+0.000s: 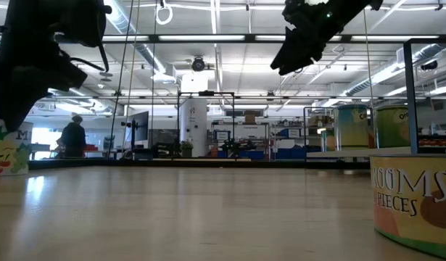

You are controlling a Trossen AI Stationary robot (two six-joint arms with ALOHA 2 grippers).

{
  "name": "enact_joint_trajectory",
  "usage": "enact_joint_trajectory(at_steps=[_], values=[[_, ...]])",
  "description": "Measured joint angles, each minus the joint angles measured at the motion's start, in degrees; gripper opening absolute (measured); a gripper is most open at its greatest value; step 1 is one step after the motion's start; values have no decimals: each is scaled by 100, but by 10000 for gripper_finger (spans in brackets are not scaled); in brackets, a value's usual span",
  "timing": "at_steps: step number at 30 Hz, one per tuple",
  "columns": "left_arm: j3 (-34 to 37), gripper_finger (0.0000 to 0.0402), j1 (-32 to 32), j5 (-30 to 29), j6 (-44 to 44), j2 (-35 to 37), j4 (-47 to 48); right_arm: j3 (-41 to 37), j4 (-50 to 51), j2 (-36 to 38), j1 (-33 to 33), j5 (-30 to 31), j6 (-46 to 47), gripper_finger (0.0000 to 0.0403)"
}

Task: Pick and place cans onto a shelf
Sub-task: Put the canned mixed fruit on the shelf

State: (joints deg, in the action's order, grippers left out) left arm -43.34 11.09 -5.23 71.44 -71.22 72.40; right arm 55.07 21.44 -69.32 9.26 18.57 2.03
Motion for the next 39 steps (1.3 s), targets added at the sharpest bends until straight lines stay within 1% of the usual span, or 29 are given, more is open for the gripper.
enact_joint_trajectory(at_steps=[2, 3, 4, 6, 8, 11, 13, 15, 18, 21, 22, 25, 29, 30, 32, 35, 39], values=[[-5, 43, 2, -153, -63, 1, -19, 0, 0, 23, 0, -103, -332, 373], [-15, 24, 7, -229, -95, 3, -90, 0, -32, 33, 0, -183, -633, 373], [-23, 14, 18, -258, -192, 7, -206, 0, -73, 33, -5, -314, -1048, 373], [-38, 13, 75, -336, -594, 7, -375, 0, -134, 33, -21, -661, -1961, 373], [-119, 20, 151, -470, -1166, -17, -863, 0, -386, 7, -27, -1092, -2654, 373], [-392, 24, 161, -728, -1675, -19, -1552, 0, -525, -2, -28, -1789, -3141, 373], [-578, 24, 159, -941, -2220, -20, -2014, 0, -786, -4, -28, -2075, -3141, 373], [-722, 20, 142, -1107, -2983, -63, -2586, 0, -1057, -22, -28, -2222, -2869, 373], [-848, 14, 63, -1110, -4177, -239, -3292, 2, -1292, -187, -28, -2399, -2567, 373], [-936, 15, -16, -1041, -4858, -514, -3741, 0, -1322, -492, -30, -2592, -2473, 373], [-934, 15, -44, -1017, -4967, -600, -3763, 1, -1395, -615, -50, -2613, -2423, 373], [-933, 17, -70, -1003, -4935, -867, -3934, 1, -1539, -980, -126, -2617, -2303, 373], [-926, 17, 24, -991, -4961, -1130, -3918, 0, -1860, -1424, -321, -2619, -2319, 373], [-921, 18, 64, -975, -4962, -1135, -3847, 0, -1979, -1526, -364, -2621, -2367, 373], [-939, 18, 116, -912, -5006, -1158, -4006, 0, -2203, -1697, -444, -2596, -2454, 373], [-930, 19, 201, -896, -5012, -1130, -3921, 2, -2783, -1953, -549, -2374, -2460, 373], [-934, 30, 231, -923, -4791, -1130, -3806, 1, -3451, -2202, -621, -2426, -2453, 373]])
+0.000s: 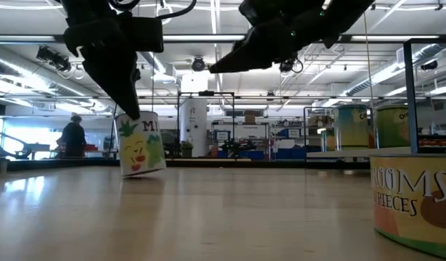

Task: Pick and place cans onto a shelf
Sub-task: Put the canned mixed fruit on the shelf

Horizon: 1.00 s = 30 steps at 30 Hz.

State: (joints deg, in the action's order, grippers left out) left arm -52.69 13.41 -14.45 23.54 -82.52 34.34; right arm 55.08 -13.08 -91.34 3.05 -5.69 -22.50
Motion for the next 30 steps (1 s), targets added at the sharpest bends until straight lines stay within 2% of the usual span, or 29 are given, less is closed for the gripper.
enact_joint_trajectory(at_steps=[7, 12, 17, 21, 26, 30], values=[[-2, 76, 0, -3, 159, 2, 115, 1, -1216, -401, -148, -210, 197, 373], [-2, 143, 0, -45, 102, 15, 26, 23, -1488, -674, -208, -354, 196, 373], [-8, 219, 31, -485, -531, 156, -333, 23, -1565, -997, -234, -339, 213, 384], [-64, 264, 66, -585, -727, 455, 15, 32, -1543, -1050, -256, -343, 625, 398], [-143, 274, 288, -931, -347, 1222, 704, 127, -1719, -1212, -262, -434, 1063, 399], [201, 267, 389, -993, 34, 1863, 988, 594, -1994, -1698, -278, -595, 1551, 399]])
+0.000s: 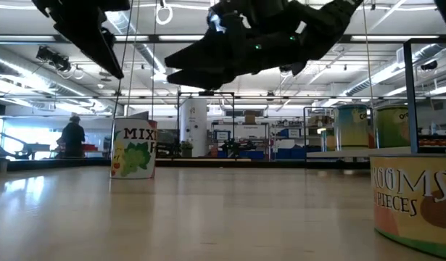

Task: Pick and place cans onto a shelf
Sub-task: Put the canned mixed fruit on the shelf

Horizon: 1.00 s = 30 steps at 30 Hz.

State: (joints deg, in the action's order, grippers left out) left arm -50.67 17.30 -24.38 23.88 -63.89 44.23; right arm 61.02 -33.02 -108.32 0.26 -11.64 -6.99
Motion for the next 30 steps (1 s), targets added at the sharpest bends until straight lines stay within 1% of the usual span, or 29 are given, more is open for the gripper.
enact_joint_trajectory(at_steps=[3, 7, 9, 11, 13, 15, 18, 25, 27, 30], values=[[458, 269, -46, 1, 333, 425, -142, 494, 123, -452, -98, -49, 84, 400], [1172, 274, -8, -19, 740, 722, -242, 1069, 658, -951, -143, 403, -9, 400], [1532, 272, 0, -4, 789, 714, -701, 1264, 864, -1106, -124, 520, -45, 400], [1881, 268, -33, 133, 790, 670, -1228, 1432, 971, -1245, -76, 577, -73, 400], [2137, 263, -118, 286, 691, 541, -1830, 1512, 1002, -1364, -34, 589, -72, 400], [2327, 257, -196, 280, 561, 458, -2199, 1550, 1029, -1445, -3, 599, -52, 400], [2495, 251, -319, 210, 294, 365, -2710, 1557, 983, -1461, 25, 599, -49, 400], [2511, 242, -568, 118, -385, 80, -3455, 1555, 1112, -1547, 69, 674, -3, 399], [2513, 240, -625, 113, -558, 7, -3629, 1555, 1255, -1545, 69, 821, -12, 398], [2515, 238, -704, 117, -656, -22, -3593, 1555, 1380, -1545, 75, 969, -10, 395]])
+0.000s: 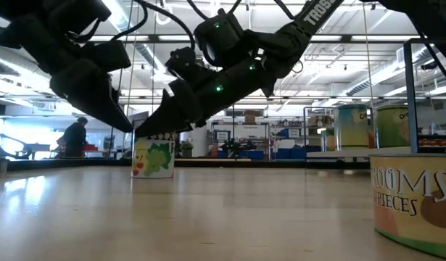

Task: Pick and place cans onto a shelf
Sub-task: Put the canned mixed fruit on the shelf

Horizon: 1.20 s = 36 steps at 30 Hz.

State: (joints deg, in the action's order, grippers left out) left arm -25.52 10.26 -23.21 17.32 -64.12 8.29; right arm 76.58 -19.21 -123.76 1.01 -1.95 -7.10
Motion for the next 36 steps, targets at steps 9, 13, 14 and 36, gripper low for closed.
enact_joint_trajectory(at_steps=[9, 13, 14, 36], values=[[0, 238, -39, -248, 329, 11, 329, -4, 210, 45, 3, 86, 5, 365], [0, 238, -41, -316, 304, 11, 177, -4, 137, 55, 1, 86, 10, 346], [0, 238, -41, -314, 304, 11, 149, -4, 101, 55, -2, 86, 53, 342], [-505, 238, 514, -533, 989, 306, 1686, -1211, 476, 2819, 335, 269, -247, 295]])
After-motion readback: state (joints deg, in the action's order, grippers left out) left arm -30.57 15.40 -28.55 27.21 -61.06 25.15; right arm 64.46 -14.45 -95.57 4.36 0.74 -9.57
